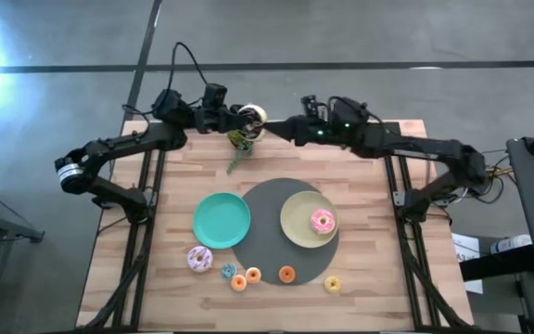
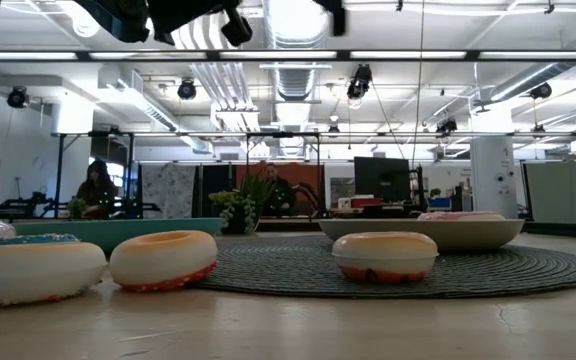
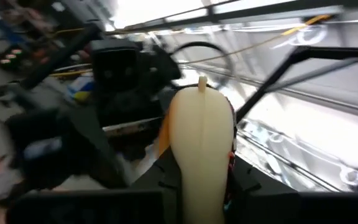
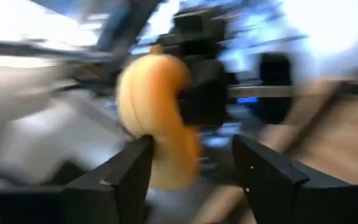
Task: Pick & Place donuts
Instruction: Put the black doughnut on the light brown plate, then put the pink doughnut on the light brown plate
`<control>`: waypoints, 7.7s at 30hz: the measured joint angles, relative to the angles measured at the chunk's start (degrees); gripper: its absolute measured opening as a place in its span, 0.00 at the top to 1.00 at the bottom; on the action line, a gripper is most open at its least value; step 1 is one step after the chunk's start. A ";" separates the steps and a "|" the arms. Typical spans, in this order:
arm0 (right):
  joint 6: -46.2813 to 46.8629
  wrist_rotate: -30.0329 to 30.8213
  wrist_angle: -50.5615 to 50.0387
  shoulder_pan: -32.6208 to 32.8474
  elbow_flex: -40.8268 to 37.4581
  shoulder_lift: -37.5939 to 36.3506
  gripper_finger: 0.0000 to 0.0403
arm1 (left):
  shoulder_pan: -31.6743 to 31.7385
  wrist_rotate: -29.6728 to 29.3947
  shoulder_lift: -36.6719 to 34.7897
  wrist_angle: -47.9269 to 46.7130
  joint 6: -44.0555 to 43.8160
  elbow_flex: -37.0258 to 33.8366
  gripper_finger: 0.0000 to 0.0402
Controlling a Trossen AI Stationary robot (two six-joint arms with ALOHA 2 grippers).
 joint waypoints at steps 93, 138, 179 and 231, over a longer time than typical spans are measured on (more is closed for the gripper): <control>-19.85 27.51 -43.43 2.91 -0.06 -7.24 0.41 | -47.59 -51.78 -23.23 -91.35 24.35 -21.35 0.63; -21.87 26.45 -40.37 -1.42 0.04 -5.76 0.41 | -72.20 -50.96 -4.09 -79.71 -1.51 -26.27 0.99; -27.46 31.23 -49.58 -2.05 -0.04 -14.27 0.44 | -22.04 -36.50 15.72 -56.37 41.99 0.16 1.00; -22.74 37.11 -58.64 -2.36 -2.58 -18.15 0.44 | -31.44 -40.87 36.79 -76.07 57.60 29.07 0.68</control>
